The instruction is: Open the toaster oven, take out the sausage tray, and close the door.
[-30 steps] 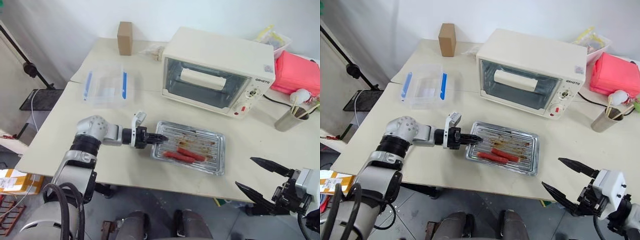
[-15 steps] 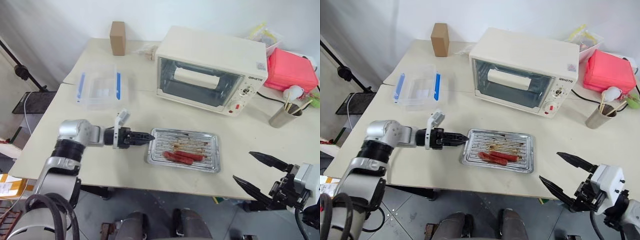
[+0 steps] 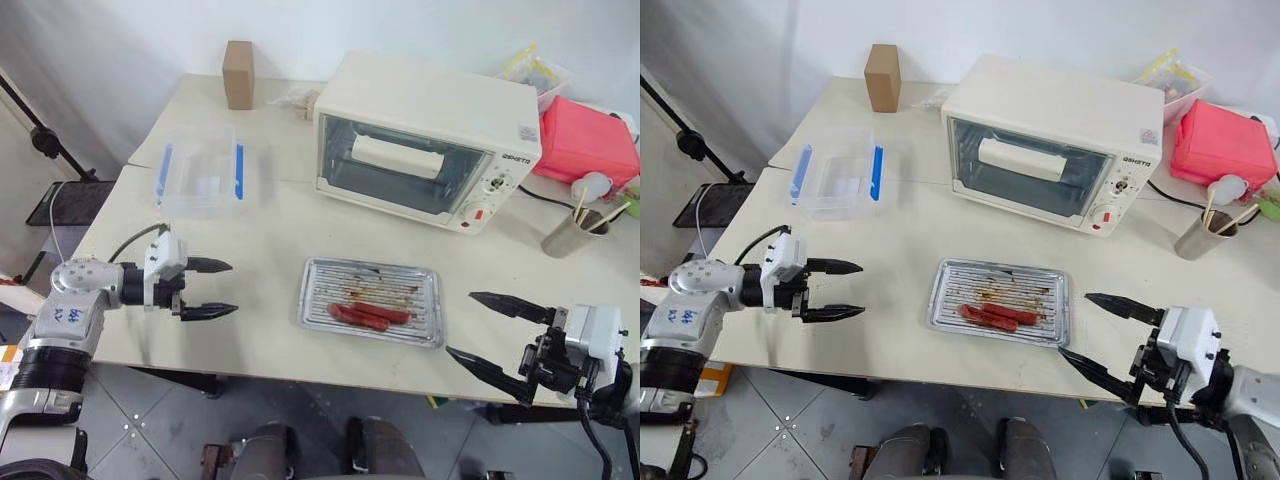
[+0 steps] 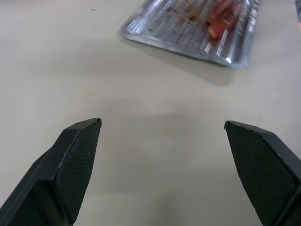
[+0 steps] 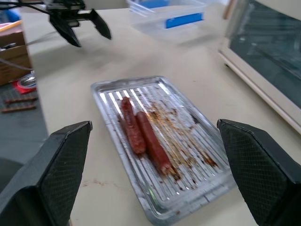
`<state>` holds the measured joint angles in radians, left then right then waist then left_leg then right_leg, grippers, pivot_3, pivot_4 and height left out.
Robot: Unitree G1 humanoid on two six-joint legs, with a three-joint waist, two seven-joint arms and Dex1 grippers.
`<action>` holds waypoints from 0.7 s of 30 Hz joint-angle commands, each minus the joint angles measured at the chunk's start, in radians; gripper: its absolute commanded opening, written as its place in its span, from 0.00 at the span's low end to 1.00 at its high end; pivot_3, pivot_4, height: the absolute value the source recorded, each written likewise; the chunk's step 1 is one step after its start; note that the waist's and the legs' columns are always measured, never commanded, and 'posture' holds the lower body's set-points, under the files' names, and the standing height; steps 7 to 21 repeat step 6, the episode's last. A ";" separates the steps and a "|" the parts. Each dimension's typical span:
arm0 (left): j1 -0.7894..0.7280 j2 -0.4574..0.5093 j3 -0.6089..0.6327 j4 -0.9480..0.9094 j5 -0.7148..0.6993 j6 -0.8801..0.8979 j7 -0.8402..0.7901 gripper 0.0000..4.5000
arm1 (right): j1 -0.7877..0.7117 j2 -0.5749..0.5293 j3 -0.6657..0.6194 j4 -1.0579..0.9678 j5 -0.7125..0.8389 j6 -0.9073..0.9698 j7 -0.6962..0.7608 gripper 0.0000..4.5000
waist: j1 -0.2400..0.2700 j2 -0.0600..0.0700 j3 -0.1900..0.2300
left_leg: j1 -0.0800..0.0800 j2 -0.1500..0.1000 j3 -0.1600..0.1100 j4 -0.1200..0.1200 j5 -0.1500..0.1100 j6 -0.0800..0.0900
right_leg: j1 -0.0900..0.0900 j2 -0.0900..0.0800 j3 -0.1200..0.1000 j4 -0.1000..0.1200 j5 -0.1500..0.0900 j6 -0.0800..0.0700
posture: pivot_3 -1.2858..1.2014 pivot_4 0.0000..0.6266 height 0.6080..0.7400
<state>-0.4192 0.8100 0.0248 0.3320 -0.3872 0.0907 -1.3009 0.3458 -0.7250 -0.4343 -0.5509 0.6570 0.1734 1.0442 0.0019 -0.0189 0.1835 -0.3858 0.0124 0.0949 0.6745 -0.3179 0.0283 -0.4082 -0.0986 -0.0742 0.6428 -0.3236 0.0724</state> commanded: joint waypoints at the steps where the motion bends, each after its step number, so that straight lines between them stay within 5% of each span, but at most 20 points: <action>1: 0.037 -0.031 0.056 -0.098 -0.038 0.030 0.063 0.99 | -0.029 -0.011 0.014 0.059 -0.023 -0.031 0.036 1.00 | 0.000 0.000 0.000 | 0.000 0.000 0.000 0.000 0.000 0.001 | 0.000 0.000 0.000 0.000 0.000 0.000 | 0.52 0.24 1.00; 21: 0.119 -0.079 0.099 -0.189 -0.052 0.063 0.160 0.99 | -0.060 0.036 0.010 0.126 -0.039 -0.065 0.005 1.00 | -0.003 0.000 0.000 | 0.000 0.000 0.000 0.000 0.000 0.001 | 0.000 0.001 0.000 0.001 0.000 0.000 | 0.52 0.24 1.00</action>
